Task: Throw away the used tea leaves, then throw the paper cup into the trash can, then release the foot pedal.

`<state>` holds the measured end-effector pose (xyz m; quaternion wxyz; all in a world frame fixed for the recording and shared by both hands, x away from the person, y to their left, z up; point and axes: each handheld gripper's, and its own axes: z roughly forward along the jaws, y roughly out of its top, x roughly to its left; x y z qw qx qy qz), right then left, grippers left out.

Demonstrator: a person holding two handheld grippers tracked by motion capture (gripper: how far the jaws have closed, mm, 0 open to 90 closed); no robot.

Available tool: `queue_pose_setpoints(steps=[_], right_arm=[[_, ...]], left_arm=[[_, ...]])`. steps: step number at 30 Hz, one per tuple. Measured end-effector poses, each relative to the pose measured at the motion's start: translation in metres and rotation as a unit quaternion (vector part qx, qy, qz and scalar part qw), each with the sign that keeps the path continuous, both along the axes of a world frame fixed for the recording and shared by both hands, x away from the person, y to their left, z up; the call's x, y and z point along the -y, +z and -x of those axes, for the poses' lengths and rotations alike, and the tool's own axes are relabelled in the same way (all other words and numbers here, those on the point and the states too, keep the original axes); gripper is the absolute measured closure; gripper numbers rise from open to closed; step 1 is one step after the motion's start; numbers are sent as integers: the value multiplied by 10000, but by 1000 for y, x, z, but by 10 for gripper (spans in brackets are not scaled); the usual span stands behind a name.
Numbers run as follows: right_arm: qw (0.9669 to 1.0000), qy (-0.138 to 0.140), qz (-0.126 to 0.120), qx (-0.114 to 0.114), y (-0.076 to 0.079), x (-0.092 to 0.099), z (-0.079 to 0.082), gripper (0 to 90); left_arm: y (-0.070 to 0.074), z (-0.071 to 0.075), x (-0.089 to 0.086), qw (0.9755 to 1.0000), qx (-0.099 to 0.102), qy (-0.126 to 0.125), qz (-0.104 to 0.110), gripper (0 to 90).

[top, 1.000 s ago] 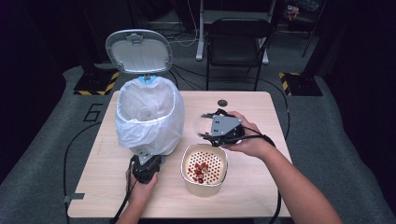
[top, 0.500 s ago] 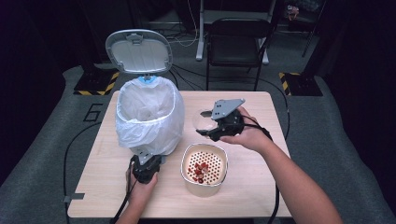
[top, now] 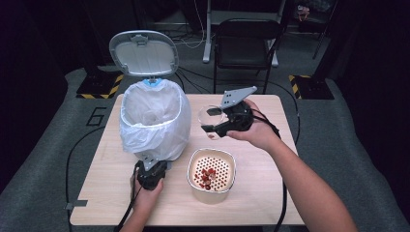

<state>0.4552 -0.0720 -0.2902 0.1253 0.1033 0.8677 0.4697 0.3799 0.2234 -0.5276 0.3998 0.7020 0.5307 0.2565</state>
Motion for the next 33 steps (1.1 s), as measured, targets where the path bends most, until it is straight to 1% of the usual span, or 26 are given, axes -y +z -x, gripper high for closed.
queue_pose_setpoints(steps=[1,2,4,6,7,9,10,11,12,13,14,16,17,18,19,21,22,24,25,28,30,31,33], right_arm=[[10000,-33,-23,4,2,0,-1,404],[9999,-78,-49,-52,3,-1,-2,404],[9999,-123,-52,-36,6,-2,-4,403],[9997,-178,-115,-117,10,-3,-7,403],[9996,-201,-109,-144,12,-4,-8,403],[9995,-251,-131,-142,17,-6,-11,403],[9993,-276,-164,-165,21,-8,-13,403],[9993,-289,-164,-181,23,-9,-14,403],[9989,-350,-205,-222,30,-13,-17,403],[9989,-364,-212,-222,32,-14,-19,403],[9988,-379,-220,-230,35,-16,-20,403],[9985,-420,-255,-260,40,-21,-24,403],[9984,-425,-276,-253,42,-22,-26,403],[9982,-425,-295,-290,45,-26,-29,403],[9981,-439,-303,-295,46,-29,-30,403],[9981,-437,-321,-276,50,-35,-33,402],[9980,-438,-339,-298,52,-39,-35,402],[9981,-431,-339,-273,56,-45,-36,401],[9983,-404,-352,-245,57,-47,-37,401],[9978,-387,-450,-297,62,-57,-40,400],[9977,-393,-457,-314,63,-60,-40,400],[9977,-401,-449,-315,64,-67,-43,399],[9975,-412,-461,-353,65,-72,-45,398]], left_arm=[[0,0,0,10000,-9,-3,4,675],[0,0,0,10000,-5,-2,1,675],[0,0,1,10000,8,9,30,674],[0,0,1,10000,7,39,42,675],[0,0,1,10000,13,36,44,675],[-1,0,1,10000,24,57,55,674],[0,0,1,10000,1,46,45,675],[0,0,1,10000,28,44,11,675],[0,0,0,10000,22,18,5,674],[0,-1,-1,9999,48,-62,-104,675],[0,-1,-2,9999,64,-63,-147,675],[0,-1,-2,9999,60,-55,-139,675],[1,-1,-3,9996,89,-83,-242,675],[1,-1,-3,9996,97,-86,-257,675],[2,-1,-4,9996,37,-112,-260,675],[2,-1,-3,9996,36,-125,-256,675],[2,-1,-4,9994,22,-137,-303,675],[2,-1,-4,9995,0,-152,-282,675],[3,-1,-5,9994,7,-143,-309,675],[2,-1,-4,9996,10,-126,-270,675],[2,-1,-4,9996,12,-122,-256,675],[2,-1,-3,9996,27,-121,-236,675],[2,-1,-4,9995,9,-133,-287,675]])
